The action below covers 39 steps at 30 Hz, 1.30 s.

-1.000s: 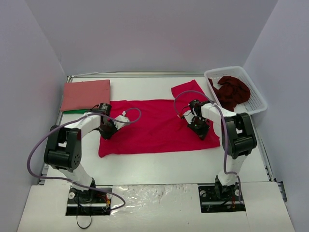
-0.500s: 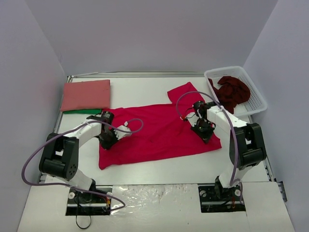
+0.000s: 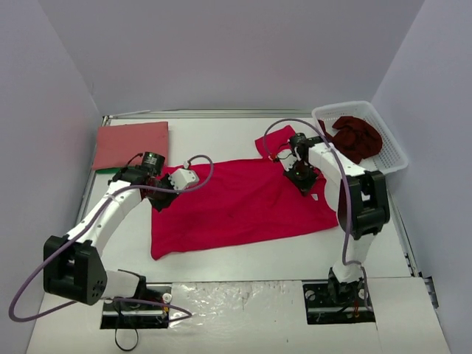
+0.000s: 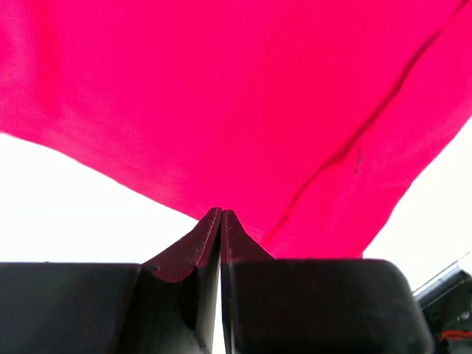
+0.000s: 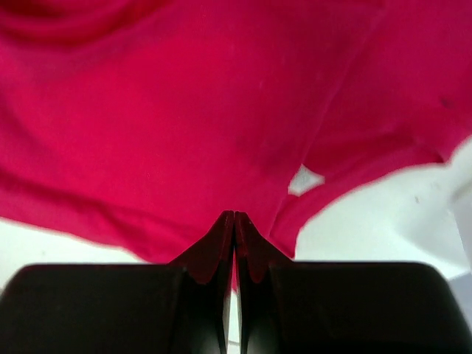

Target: Fold and stack the t-shirts

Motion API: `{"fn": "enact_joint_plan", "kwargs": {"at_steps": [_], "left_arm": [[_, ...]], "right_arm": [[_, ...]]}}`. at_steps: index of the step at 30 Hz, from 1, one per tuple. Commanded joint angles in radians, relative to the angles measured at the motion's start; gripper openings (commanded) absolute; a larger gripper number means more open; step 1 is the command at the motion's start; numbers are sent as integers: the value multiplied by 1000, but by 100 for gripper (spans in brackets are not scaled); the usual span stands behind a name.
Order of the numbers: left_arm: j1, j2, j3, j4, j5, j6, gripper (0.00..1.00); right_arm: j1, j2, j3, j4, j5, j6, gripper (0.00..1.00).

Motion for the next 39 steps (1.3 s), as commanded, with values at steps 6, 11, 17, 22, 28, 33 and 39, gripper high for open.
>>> {"fn": "enact_joint_plan", "kwargs": {"at_steps": [6,11,17,22,28,33,39], "left_arm": [[-5,-160,100,-69,10,-106,3],[-2,-228,83,-53,-19,-131,3],[8,-285,78,-60,-25,-134,4],[13,-276,97,-72,16,-150,4],[16,-240,103,-67,55,-161,4],[22,-181,121,-26,38,-152,26],[108,-26,244,-3,178,-144,52]], "right_arm": [[-7,190,67,3,-44,4,0],[-7,178,-25,30,-47,-15,0],[-7,92,-213,66,-21,-33,0],[-9,21,-318,63,8,-47,0],[-13,-20,-345,56,22,-58,0],[-15,-66,-192,-37,-61,-64,0],[-16,-127,69,-207,-230,-98,16]]}}
